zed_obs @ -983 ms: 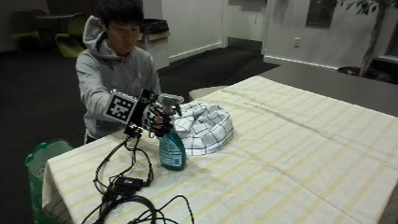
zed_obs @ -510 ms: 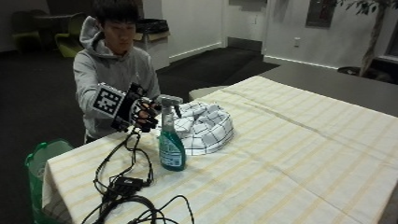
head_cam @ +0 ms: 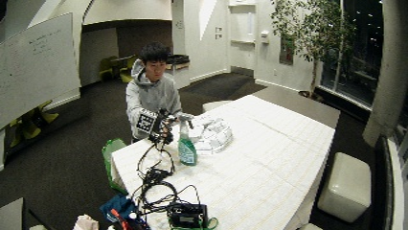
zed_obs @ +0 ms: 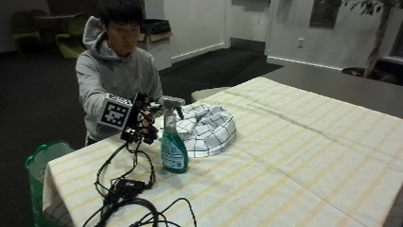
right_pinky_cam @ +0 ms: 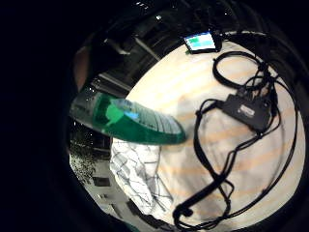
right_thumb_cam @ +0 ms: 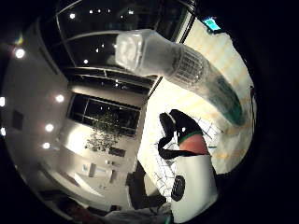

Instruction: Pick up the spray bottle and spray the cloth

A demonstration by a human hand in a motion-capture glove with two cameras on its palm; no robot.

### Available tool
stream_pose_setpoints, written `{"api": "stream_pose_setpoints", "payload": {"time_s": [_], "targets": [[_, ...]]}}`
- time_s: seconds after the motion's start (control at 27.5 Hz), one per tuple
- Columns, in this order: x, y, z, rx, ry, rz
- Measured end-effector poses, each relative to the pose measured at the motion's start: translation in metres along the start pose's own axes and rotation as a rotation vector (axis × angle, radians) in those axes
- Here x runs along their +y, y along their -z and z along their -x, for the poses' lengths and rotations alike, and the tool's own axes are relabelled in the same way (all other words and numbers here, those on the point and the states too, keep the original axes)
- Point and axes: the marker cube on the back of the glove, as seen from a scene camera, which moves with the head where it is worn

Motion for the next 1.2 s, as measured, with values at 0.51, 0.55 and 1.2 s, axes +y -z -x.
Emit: {"api": "stream_pose_setpoints", "payload": {"time_s": [0.51,0.55,1.2], "targets": [[-0.039,-0.048,-0.004,-0.18,0.015,0.054],[-0.041,-0.051,-0.004,-0.198,0.024,0.058],[-0.089,-0.096,0.024,-0.211,0.068,0.229]]}}
